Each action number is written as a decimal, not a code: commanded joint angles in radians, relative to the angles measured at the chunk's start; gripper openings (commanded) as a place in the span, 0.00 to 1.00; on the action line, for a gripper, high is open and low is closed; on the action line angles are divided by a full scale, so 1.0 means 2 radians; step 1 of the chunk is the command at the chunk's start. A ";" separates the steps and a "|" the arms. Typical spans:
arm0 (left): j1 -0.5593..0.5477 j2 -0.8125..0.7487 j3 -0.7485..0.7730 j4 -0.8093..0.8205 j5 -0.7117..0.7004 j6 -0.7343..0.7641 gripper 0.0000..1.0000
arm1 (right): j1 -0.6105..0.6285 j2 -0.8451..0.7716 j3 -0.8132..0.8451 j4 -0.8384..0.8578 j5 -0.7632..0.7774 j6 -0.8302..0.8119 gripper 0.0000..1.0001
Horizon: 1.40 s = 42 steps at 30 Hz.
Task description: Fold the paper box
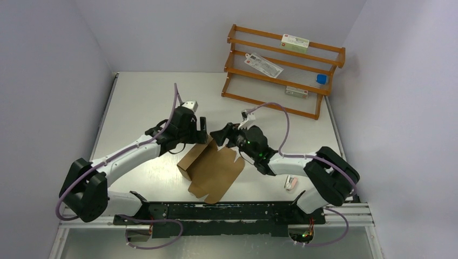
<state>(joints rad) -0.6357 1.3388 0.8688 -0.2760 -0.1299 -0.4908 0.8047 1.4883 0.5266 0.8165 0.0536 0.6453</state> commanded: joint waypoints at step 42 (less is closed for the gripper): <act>0.002 -0.021 -0.027 0.018 0.055 0.005 0.88 | -0.040 0.258 -0.032 0.253 -0.097 0.152 0.21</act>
<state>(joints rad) -0.6357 1.3354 0.8047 -0.2295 -0.0414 -0.5072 0.7258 1.9663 0.4862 1.4578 -0.1432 0.9806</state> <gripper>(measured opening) 0.868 0.280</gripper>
